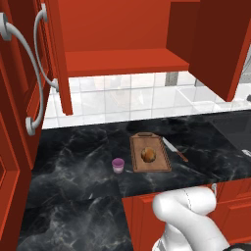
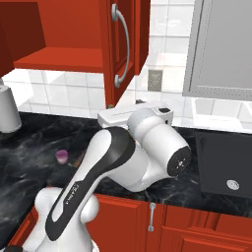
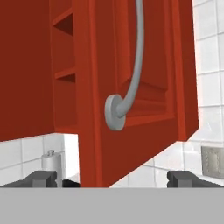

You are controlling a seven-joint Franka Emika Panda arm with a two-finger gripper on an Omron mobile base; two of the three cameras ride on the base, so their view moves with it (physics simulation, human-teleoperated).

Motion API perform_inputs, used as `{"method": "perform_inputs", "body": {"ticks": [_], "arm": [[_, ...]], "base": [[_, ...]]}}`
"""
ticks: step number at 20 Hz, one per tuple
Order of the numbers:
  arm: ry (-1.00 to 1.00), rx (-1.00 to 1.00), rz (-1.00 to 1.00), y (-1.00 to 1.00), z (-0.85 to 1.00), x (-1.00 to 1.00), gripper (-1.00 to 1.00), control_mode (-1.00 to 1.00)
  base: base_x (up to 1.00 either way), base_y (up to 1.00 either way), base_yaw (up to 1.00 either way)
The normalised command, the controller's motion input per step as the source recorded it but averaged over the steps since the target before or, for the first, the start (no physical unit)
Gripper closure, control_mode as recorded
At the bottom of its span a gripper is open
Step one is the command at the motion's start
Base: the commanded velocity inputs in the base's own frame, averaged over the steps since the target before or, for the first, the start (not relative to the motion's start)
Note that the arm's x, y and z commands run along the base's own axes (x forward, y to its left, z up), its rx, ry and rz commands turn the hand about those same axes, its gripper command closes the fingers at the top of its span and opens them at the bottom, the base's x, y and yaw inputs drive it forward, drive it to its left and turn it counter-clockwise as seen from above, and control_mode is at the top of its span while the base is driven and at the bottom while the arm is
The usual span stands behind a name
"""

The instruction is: Pick the bread, place it on the cutting board, pick the jam, place it on the counter, and close the cabinet.

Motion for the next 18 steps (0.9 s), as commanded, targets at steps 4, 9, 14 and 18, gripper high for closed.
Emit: {"method": "perform_inputs", "body": {"ticks": [4, 9, 14, 18], "arm": [[-0.01, 0.00, 0.07, 0.00, 0.04, 0.07, -1.00, -1.00], [0.00, 0.00, 0.07, 0.00, 0.04, 0.09, -1.00, -1.00], [0.00, 0.00, 0.05, 0.00, 0.03, 0.23, -1.00, -1.00], [0.00, 0.00, 0.04, -0.02, 0.00, 0.12, -1.00, -1.00]], "base": [[0.00, 0.00, 0.00], [0.00, 0.00, 0.00], [0.00, 0.00, 0.00], [0.00, 0.00, 0.00]]}}
